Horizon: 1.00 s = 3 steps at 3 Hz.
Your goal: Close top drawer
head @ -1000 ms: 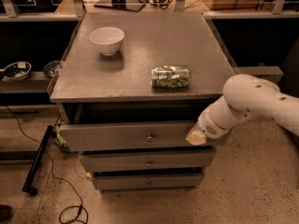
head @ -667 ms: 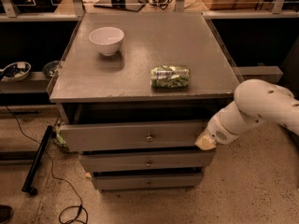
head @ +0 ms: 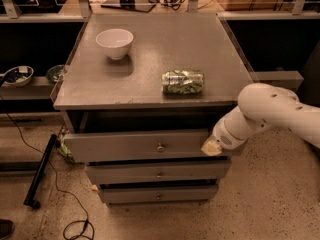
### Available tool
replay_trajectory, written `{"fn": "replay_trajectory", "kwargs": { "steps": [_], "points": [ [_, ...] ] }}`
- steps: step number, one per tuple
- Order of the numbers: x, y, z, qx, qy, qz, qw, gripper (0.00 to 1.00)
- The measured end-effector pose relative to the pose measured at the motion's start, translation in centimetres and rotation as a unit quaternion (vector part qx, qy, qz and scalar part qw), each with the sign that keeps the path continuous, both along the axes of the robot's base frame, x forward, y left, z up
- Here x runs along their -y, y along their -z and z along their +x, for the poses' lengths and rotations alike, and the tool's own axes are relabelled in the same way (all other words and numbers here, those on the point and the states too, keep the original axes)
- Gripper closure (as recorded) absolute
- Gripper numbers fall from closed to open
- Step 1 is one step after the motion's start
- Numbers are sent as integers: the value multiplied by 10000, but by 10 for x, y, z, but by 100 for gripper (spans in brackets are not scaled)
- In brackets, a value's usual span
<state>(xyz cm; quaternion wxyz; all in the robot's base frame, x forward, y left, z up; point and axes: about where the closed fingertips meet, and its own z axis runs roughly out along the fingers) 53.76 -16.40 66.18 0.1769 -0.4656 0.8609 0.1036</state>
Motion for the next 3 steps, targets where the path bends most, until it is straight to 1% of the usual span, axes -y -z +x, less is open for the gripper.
{"fn": "replay_trajectory", "kwargs": {
  "steps": [1, 2, 3],
  "points": [
    [-11, 0, 18, 95, 80, 31, 9999, 100],
    [-26, -7, 33, 262, 67, 129, 9995, 100],
    [-35, -14, 42, 385, 53, 224, 9990, 100]
  ]
}}
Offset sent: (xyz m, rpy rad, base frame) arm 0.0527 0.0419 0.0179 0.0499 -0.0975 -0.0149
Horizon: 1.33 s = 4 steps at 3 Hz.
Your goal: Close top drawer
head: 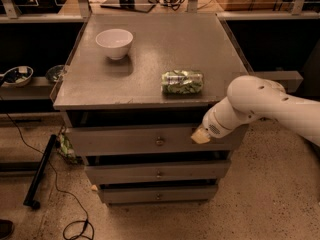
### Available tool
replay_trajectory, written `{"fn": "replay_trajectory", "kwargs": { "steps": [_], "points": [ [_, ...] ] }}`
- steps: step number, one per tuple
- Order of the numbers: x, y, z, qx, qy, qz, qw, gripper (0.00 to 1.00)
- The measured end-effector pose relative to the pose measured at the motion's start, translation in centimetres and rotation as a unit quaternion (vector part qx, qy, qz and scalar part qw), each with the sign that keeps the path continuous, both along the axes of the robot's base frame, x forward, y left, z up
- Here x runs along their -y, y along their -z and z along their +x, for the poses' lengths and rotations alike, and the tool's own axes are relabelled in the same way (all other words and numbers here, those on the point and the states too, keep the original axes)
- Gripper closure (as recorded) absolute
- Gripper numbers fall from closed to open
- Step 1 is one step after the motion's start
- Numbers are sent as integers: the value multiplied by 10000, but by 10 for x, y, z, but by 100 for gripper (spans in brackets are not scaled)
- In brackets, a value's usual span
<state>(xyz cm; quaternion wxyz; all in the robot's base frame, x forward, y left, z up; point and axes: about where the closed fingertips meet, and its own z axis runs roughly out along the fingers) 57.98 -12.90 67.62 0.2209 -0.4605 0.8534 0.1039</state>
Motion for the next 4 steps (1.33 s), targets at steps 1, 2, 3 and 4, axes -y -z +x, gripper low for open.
{"fn": "replay_trajectory", "kwargs": {
  "steps": [1, 2, 3, 4],
  "points": [
    [-3, -1, 0, 19, -10, 26, 10000, 100],
    [0, 0, -3, -21, -23, 24, 10000, 100],
    [29, -3, -26, -210, 112, -22, 9997, 100],
    [67, -10, -61, -383, 337, -46, 9987, 100]
  ]
}}
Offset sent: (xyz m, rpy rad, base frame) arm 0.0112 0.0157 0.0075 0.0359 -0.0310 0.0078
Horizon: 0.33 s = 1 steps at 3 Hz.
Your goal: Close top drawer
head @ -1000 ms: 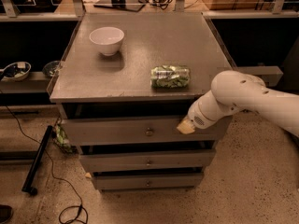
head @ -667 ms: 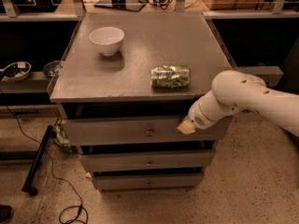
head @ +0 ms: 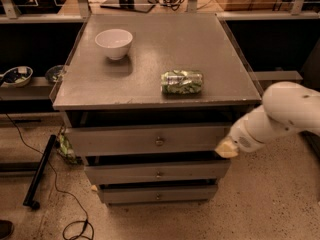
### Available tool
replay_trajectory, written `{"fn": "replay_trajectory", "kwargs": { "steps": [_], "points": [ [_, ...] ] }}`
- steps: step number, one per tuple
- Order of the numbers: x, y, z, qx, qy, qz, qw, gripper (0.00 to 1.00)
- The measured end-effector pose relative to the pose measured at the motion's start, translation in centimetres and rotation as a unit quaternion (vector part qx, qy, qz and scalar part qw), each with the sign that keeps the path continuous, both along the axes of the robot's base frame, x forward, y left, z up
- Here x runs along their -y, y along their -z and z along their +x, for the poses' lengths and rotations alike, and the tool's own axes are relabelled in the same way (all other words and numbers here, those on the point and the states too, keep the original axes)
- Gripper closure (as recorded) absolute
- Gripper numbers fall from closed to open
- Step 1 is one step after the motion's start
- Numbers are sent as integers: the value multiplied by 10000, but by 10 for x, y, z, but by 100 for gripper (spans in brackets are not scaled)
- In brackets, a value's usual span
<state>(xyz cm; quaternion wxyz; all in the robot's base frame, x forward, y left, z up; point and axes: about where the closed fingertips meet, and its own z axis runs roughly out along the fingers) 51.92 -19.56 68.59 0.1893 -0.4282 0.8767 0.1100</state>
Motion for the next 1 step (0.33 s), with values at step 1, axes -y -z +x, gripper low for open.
{"fn": "replay_trajectory", "kwargs": {
  "steps": [1],
  "points": [
    [7, -1, -6, -28, 49, -4, 10000, 86]
  ]
}}
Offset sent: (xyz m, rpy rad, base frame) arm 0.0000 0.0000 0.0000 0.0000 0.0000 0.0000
